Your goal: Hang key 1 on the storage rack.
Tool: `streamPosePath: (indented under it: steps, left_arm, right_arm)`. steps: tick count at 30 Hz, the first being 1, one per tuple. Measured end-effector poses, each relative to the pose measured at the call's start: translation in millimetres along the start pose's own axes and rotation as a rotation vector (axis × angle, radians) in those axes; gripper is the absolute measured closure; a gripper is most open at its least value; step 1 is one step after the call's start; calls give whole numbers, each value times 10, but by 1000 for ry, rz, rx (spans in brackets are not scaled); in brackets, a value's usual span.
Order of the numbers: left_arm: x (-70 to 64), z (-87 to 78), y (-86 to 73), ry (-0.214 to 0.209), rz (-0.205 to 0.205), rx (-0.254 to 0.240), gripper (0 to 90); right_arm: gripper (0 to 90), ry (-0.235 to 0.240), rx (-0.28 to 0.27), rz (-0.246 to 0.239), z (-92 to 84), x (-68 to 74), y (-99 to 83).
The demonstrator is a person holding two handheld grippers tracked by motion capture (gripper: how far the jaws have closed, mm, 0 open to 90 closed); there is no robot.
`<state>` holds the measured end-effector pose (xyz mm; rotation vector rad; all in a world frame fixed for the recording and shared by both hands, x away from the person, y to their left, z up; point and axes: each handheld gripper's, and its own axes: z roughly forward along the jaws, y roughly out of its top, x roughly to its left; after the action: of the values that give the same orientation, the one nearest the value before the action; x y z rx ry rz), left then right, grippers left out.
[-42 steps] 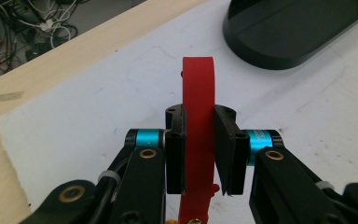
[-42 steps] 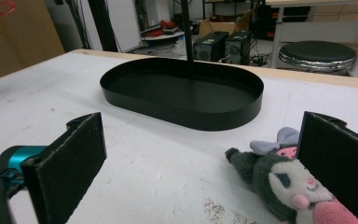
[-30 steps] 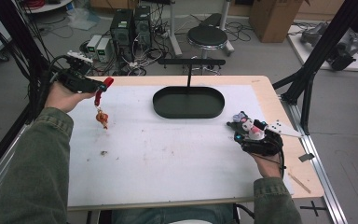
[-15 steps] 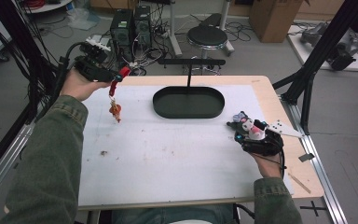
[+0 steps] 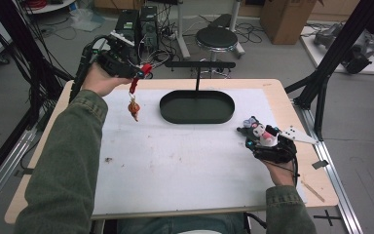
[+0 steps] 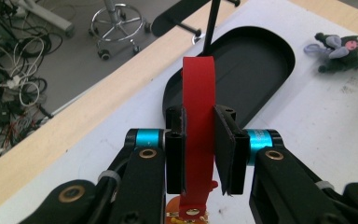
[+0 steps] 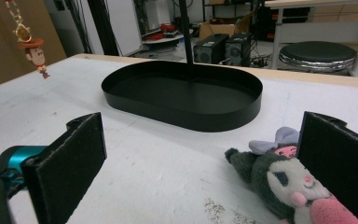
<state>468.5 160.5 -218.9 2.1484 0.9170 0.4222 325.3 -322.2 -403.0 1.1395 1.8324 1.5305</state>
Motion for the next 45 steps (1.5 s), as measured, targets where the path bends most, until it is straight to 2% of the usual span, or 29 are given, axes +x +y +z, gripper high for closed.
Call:
streamPosePath:
  steps: [7,9,16,20,27,35,38,42,45]
  left_arm:
    - [-107,160,176,-17,9,7,751]
    - [-153,230,261,-26,27,16,751]
    - [-239,393,402,-39,48,35,751]
    - [-266,459,455,-34,46,37,751]
    - [-238,564,596,-20,39,38,751]
    - [-207,640,676,-10,32,29,751]
    - [-189,692,715,13,36,40,751]
    - [-193,716,754,18,40,32,751]
    - [-203,743,844,27,52,26,751]
  right_arm:
    - [4,5,-2,4,-5,-7,0]
    - [5,6,-3,2,-7,-8,0]
    - [4,12,-4,4,-15,-26,-6]
    - [4,12,-7,5,-18,-40,-7]
    - [4,14,-9,9,-29,-47,-10]
    - [4,6,-7,15,-51,-62,-15]
    - [4,6,-10,14,-53,-64,-15]
    - [4,4,-9,14,-66,-68,-19]
    - [4,3,-10,16,-70,-73,-22]
